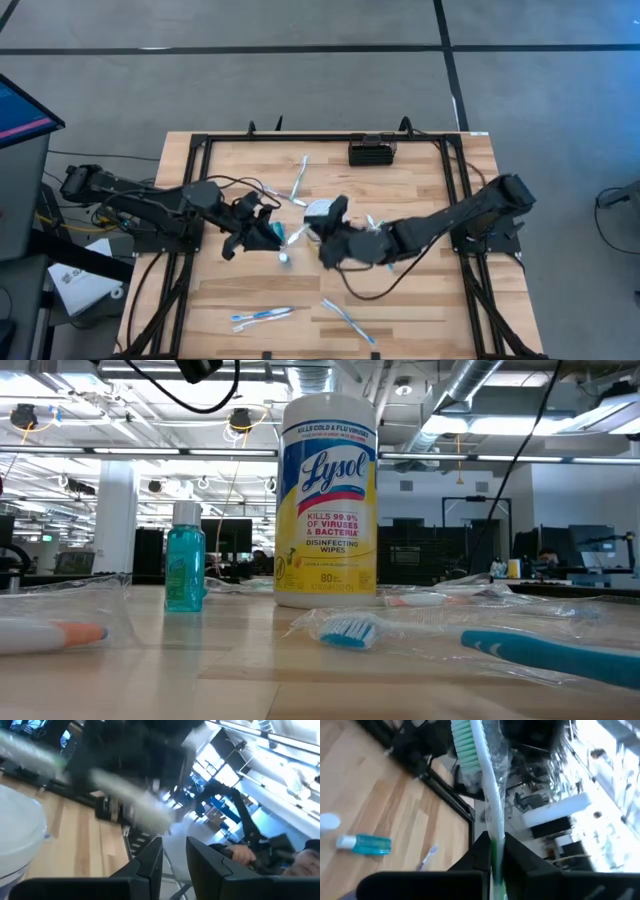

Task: Pick & Place toothbrushing station
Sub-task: Put the bottom left green toothbrush into the black mesh organizer

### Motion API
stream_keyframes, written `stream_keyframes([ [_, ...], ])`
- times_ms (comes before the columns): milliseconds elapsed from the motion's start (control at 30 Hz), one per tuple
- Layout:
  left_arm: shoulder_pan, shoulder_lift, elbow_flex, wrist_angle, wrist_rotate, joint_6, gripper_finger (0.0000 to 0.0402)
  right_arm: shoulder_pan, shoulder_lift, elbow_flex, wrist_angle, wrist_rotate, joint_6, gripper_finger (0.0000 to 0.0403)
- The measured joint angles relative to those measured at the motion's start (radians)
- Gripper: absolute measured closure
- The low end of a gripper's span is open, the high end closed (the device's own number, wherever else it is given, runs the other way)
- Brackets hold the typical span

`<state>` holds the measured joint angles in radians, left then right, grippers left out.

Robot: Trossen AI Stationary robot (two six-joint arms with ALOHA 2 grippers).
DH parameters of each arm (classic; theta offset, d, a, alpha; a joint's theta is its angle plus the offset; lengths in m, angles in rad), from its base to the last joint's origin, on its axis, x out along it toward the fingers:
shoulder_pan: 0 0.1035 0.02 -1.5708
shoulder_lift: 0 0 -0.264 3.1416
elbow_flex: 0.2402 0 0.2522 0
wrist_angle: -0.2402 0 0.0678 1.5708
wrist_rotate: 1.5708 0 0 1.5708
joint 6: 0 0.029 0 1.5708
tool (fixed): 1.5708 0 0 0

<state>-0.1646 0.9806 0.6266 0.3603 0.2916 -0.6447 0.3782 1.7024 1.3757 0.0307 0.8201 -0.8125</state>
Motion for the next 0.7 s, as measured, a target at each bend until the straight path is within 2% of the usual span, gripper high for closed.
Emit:
stream_keyframes([
  [200, 0.0, 0.001, -0.03, -0.001, -0.004, 0.02, 0.0321, -0.071, -0.099, -0.077, 0.006, -0.033, 0.122, 0.0389],
  [433, 0.0, 0.001, -0.037, 0.0, -0.064, 0.155, 0.0321, -0.152, -0.194, -0.172, 0.036, -0.094, 0.204, 0.0389],
  [533, 0.0, 0.001, -0.037, 0.0, -0.086, 0.199, 0.0321, -0.201, -0.241, -0.218, 0.045, -0.135, 0.25, 0.0389],
  [700, 0.0, 0.001, -0.037, 0.0, -0.114, 0.247, 0.0321, -0.304, -0.323, -0.347, 0.171, -0.243, 0.306, 0.0389],
])
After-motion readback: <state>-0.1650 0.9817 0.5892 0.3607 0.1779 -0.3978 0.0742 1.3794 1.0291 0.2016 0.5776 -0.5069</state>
